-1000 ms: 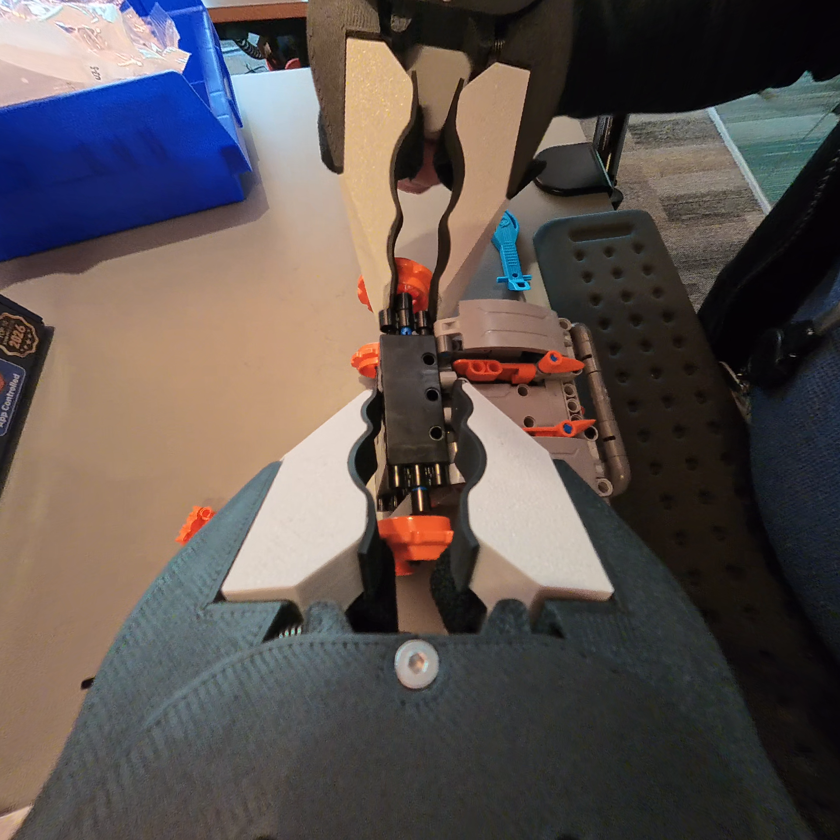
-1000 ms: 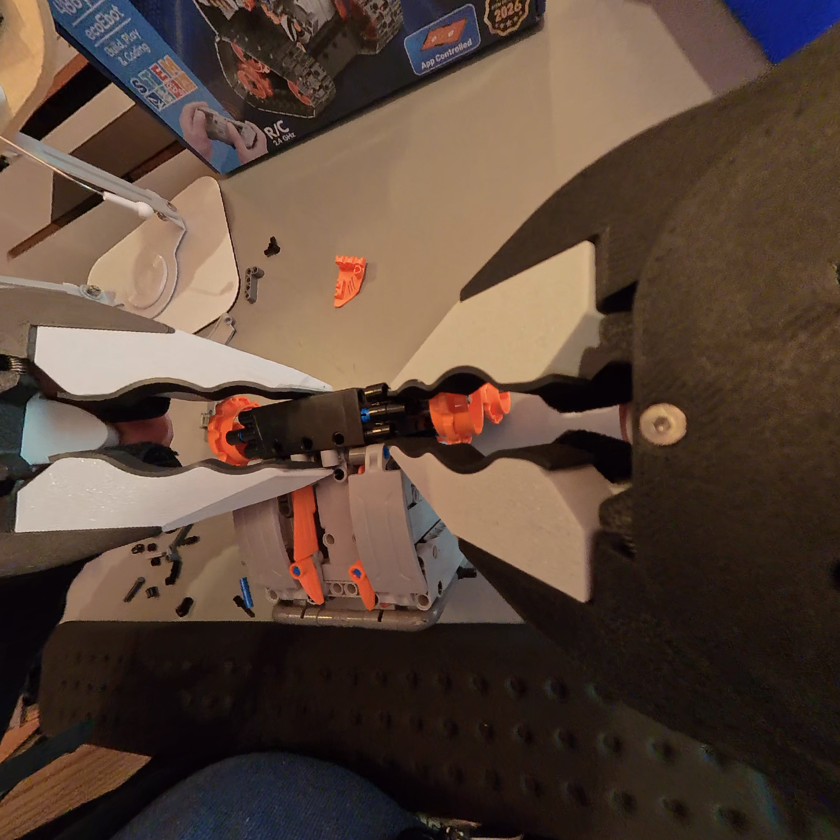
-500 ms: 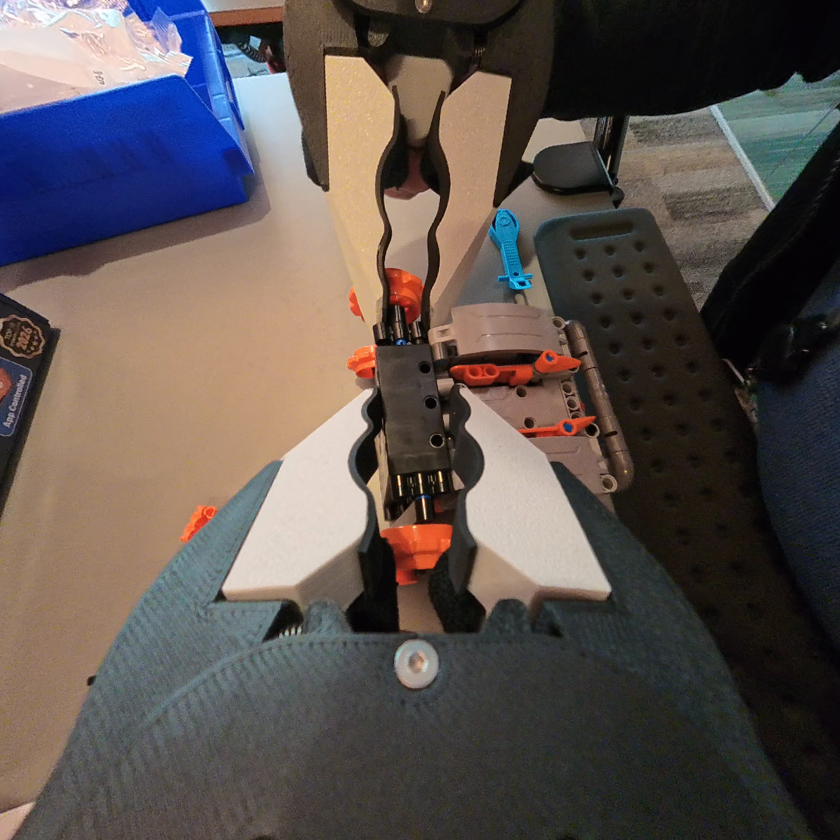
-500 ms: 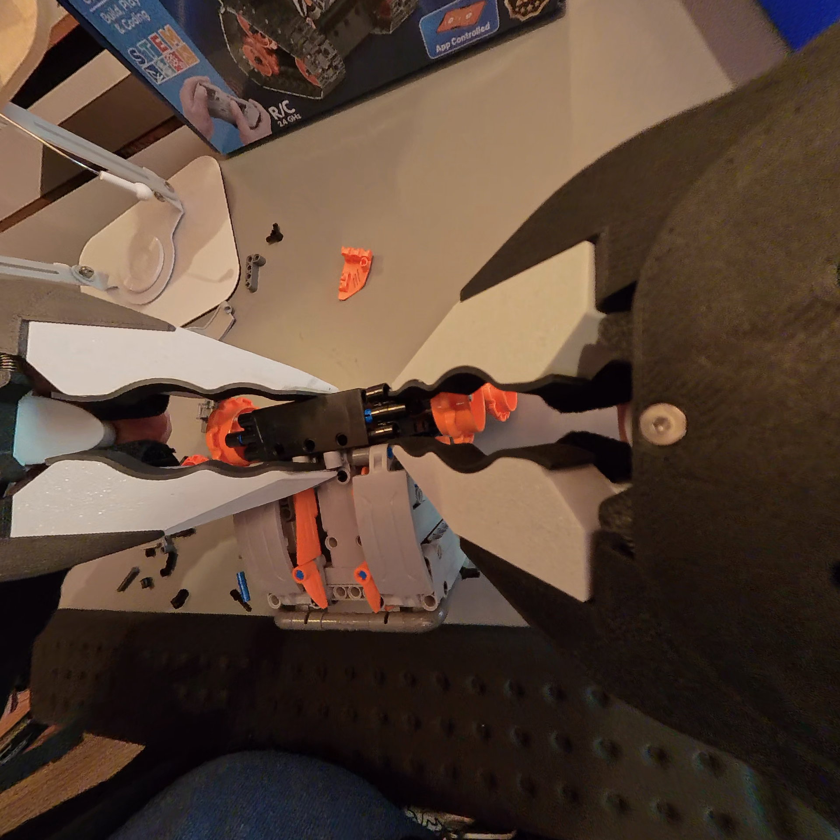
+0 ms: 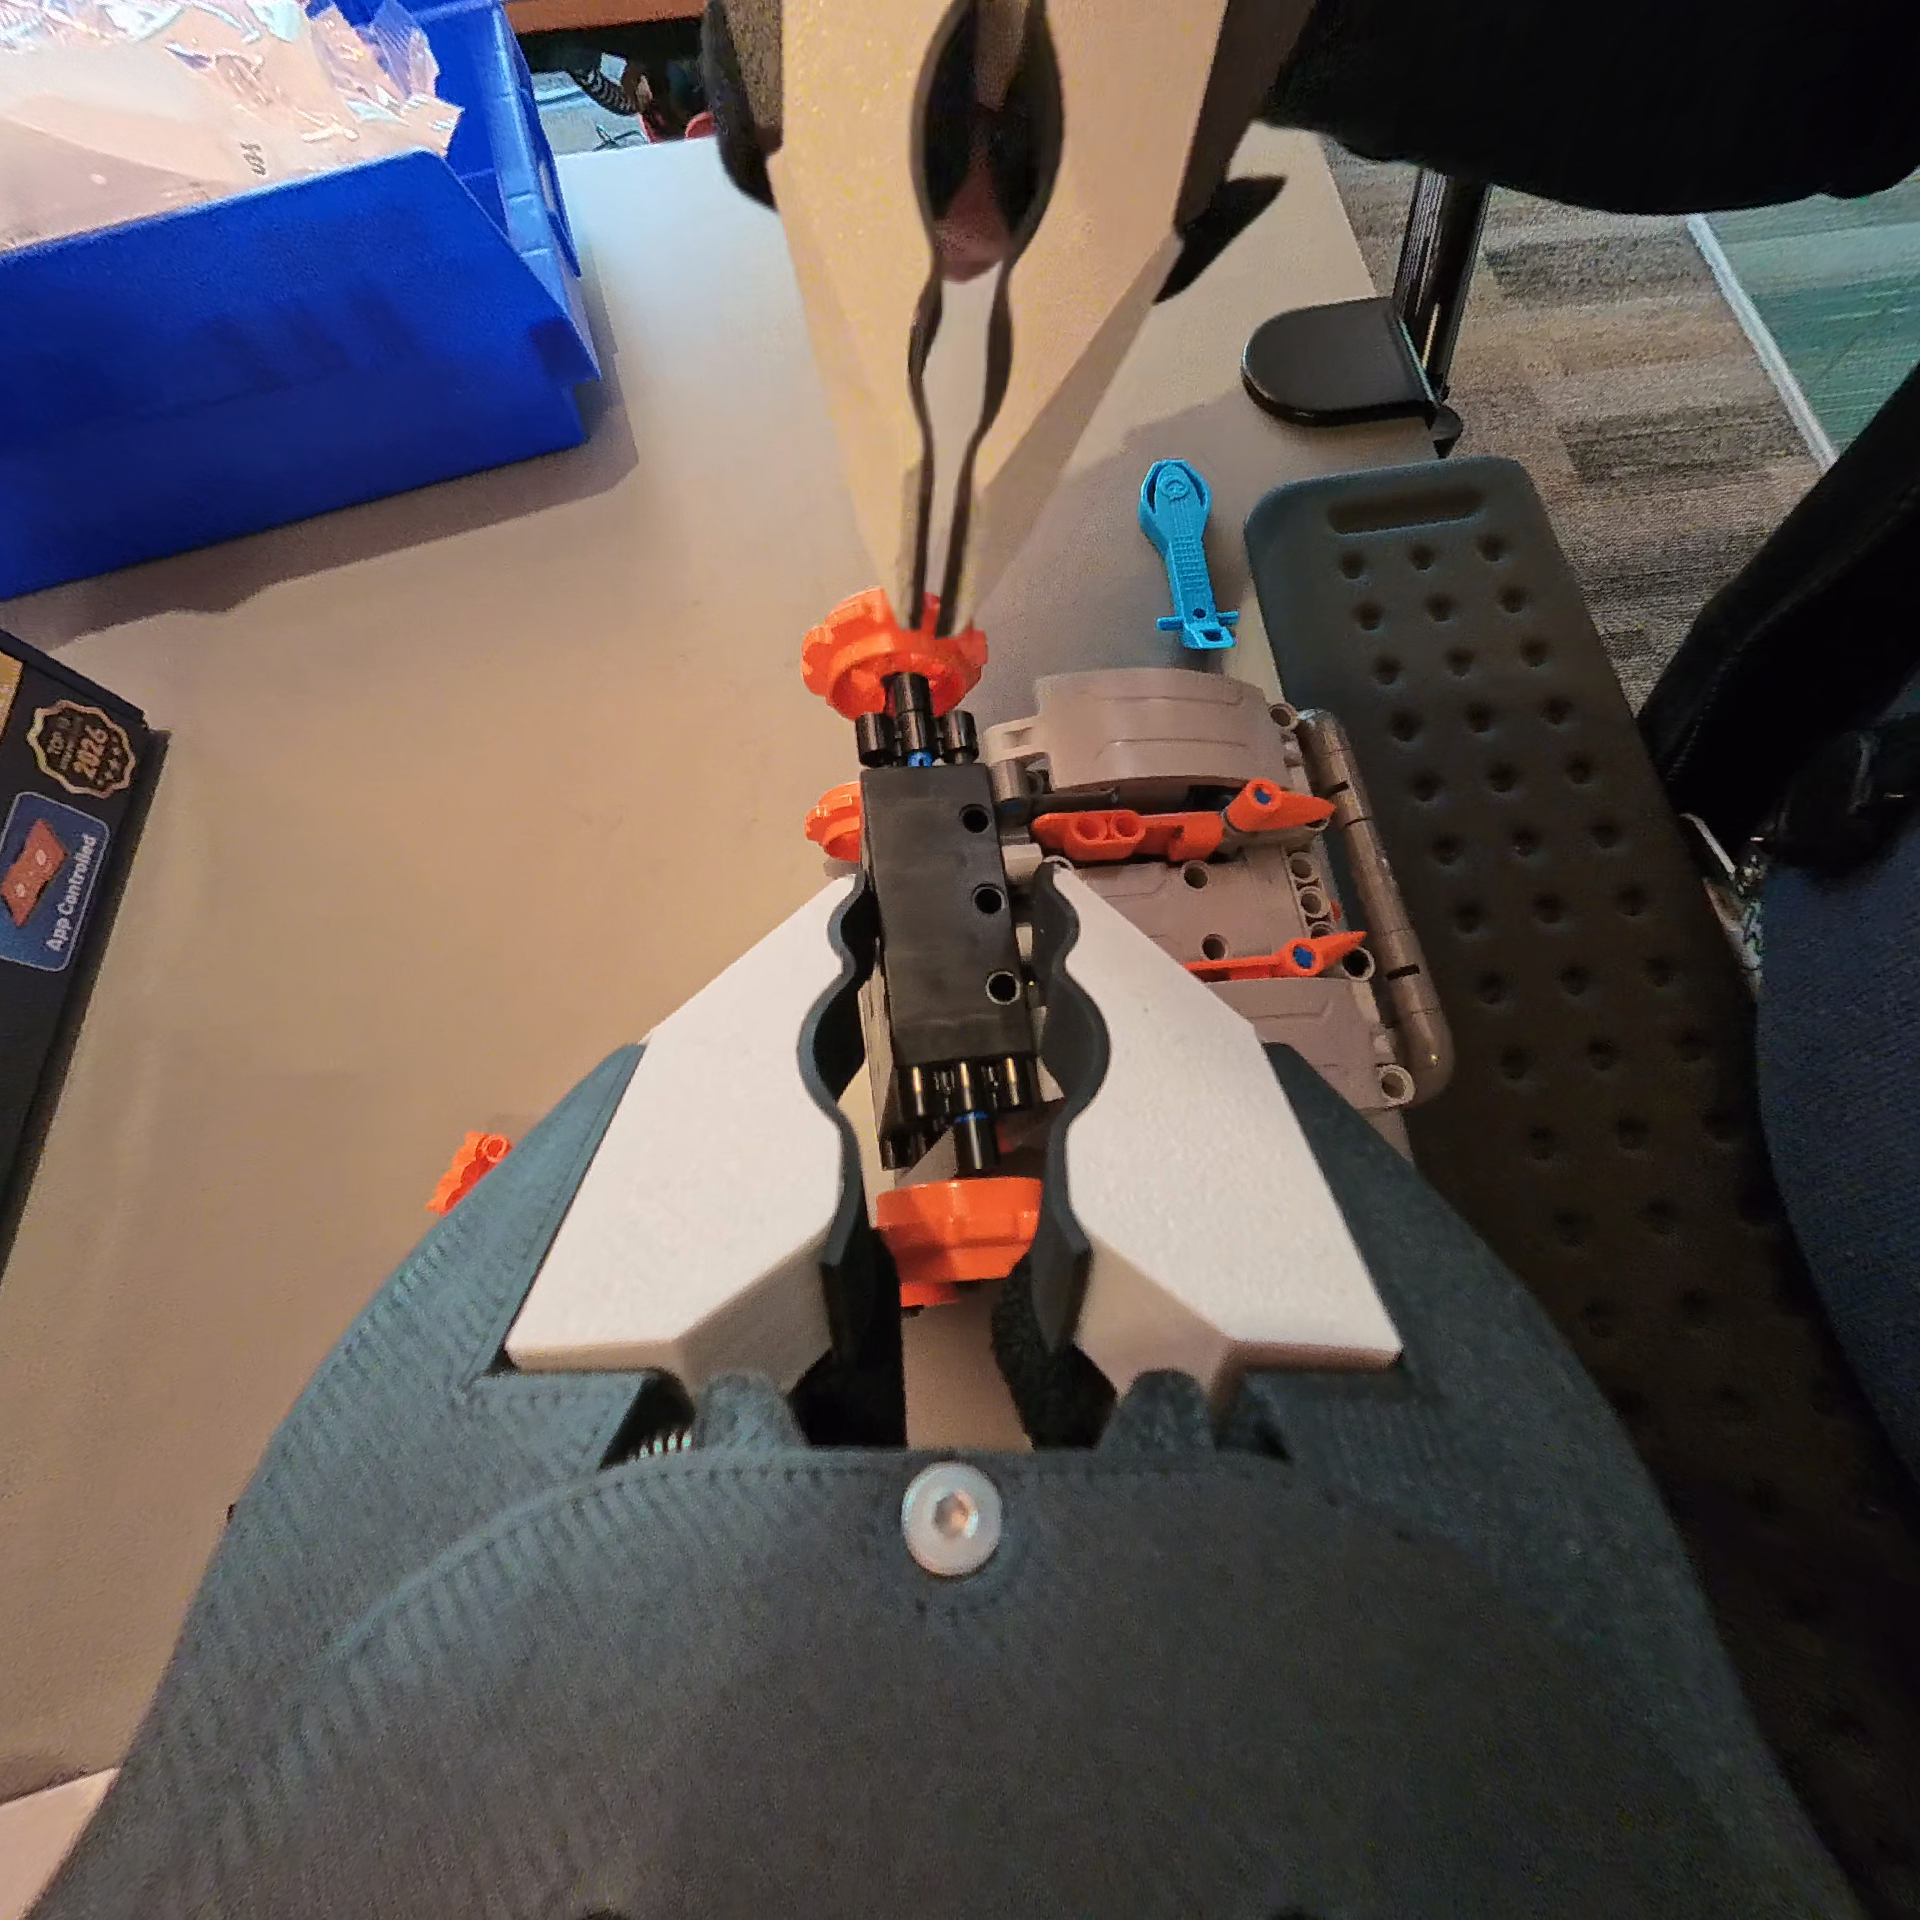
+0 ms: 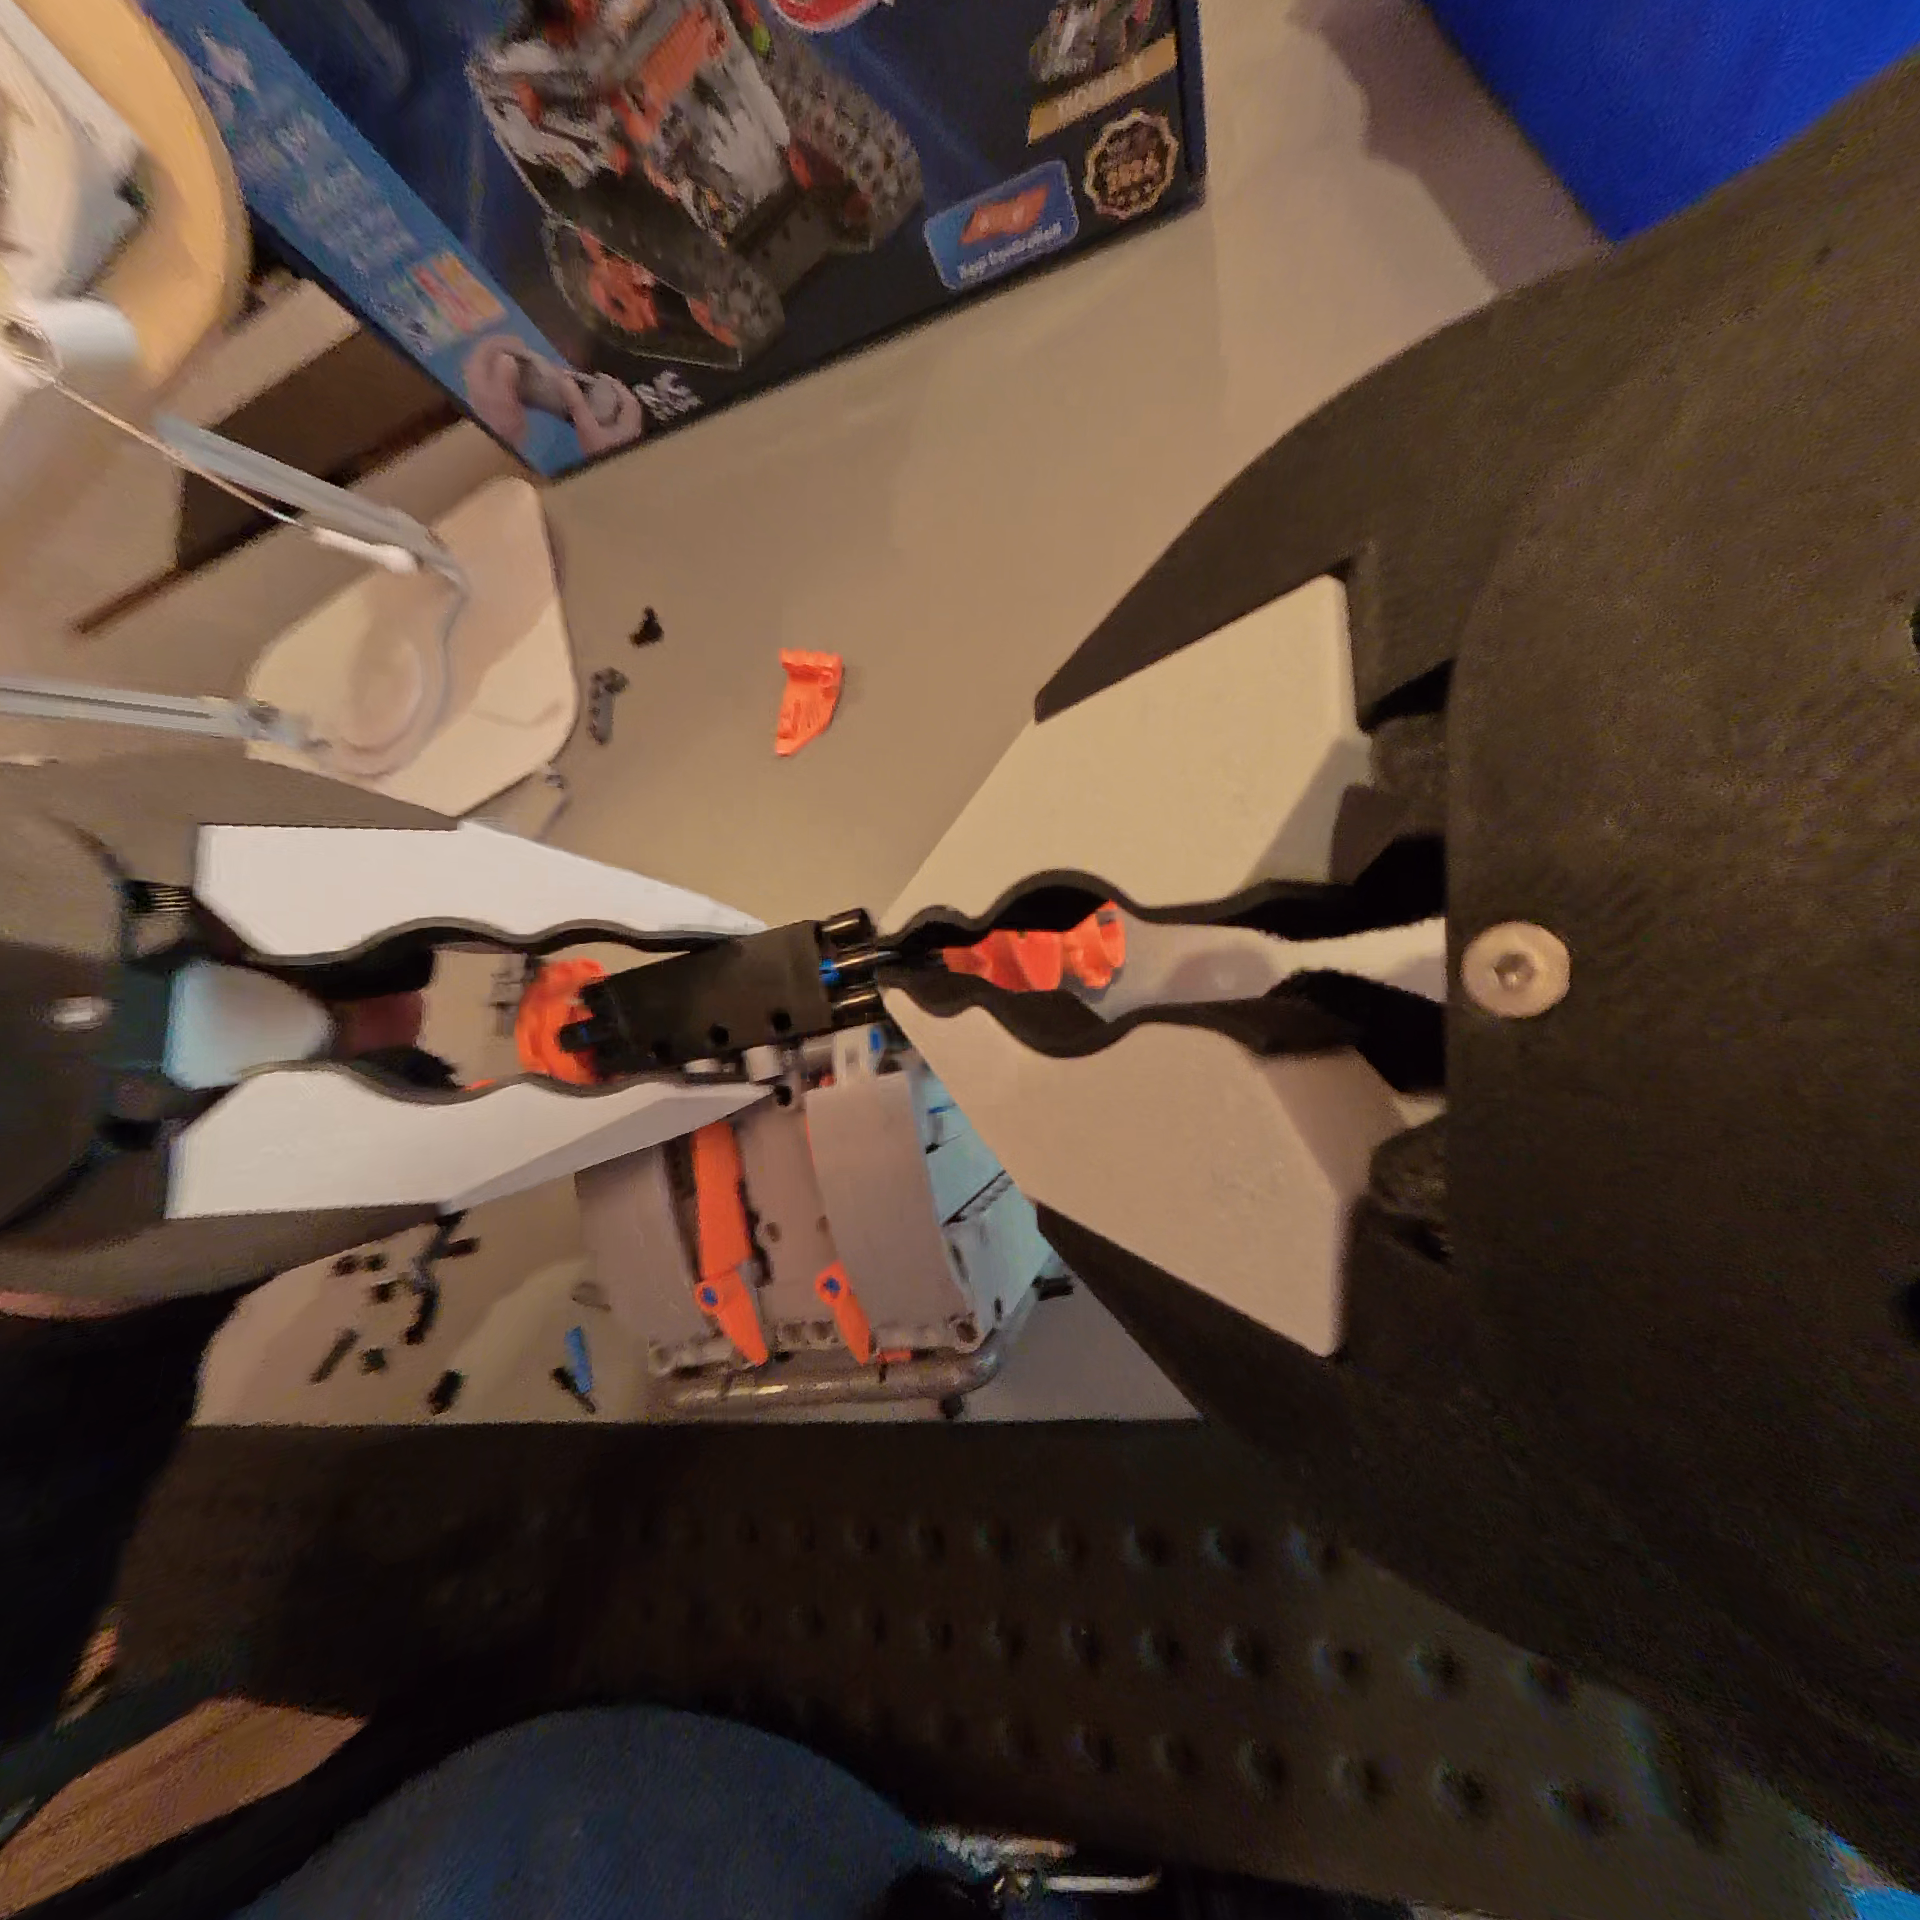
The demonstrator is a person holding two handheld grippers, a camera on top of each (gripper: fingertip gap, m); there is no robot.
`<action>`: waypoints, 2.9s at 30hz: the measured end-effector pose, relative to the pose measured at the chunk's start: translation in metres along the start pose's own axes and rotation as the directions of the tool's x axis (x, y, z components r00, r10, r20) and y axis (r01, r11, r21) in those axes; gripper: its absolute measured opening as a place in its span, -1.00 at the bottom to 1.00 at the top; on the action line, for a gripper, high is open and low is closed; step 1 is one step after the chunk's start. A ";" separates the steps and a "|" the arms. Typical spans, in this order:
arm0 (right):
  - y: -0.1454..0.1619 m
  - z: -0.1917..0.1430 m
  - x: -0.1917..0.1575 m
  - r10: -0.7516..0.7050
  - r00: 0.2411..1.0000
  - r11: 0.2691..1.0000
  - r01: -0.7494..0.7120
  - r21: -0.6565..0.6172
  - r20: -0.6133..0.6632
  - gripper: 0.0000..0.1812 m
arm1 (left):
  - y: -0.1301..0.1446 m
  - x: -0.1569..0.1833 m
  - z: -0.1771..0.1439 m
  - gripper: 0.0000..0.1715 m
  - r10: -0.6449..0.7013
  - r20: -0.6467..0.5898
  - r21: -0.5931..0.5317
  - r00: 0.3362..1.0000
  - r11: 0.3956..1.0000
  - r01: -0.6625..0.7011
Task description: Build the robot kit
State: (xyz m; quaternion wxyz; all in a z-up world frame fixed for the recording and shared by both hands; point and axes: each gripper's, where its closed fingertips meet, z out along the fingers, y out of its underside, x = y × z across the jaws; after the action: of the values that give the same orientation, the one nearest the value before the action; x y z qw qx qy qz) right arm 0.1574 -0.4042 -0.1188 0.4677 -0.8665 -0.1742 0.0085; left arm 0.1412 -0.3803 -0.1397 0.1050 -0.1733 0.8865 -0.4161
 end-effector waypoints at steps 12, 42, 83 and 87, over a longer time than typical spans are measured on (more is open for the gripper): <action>0.010 0.013 0.001 -0.026 0.999 1.000 0.026 0.009 0.043 -0.95 | -0.001 0.000 0.001 -0.68 0.012 -0.003 0.007 1.000 1.000 -0.012; 0.002 0.023 -0.002 -0.024 0.979 0.991 -0.004 0.136 0.204 -0.98 | 0.001 0.001 0.000 -0.71 -0.013 0.002 0.078 1.000 0.997 0.013; -0.064 0.035 -0.056 0.055 0.990 0.996 -0.045 0.076 -0.131 -0.82 | 0.031 0.065 -0.060 -0.82 0.068 0.500 0.206 0.863 0.959 -0.195; -0.058 0.050 -0.059 -0.032 0.984 0.999 0.028 -0.028 -0.173 -0.82 | 0.044 0.068 -0.048 -1.00 0.049 0.471 0.206 0.881 0.965 -0.164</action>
State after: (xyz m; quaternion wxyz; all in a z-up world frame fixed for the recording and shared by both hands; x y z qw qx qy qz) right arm 0.0759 -0.3532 -0.1088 0.4700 -0.8671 -0.1461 -0.0762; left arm 0.0530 -0.3474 -0.1464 0.3557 -0.2040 0.7874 -0.4603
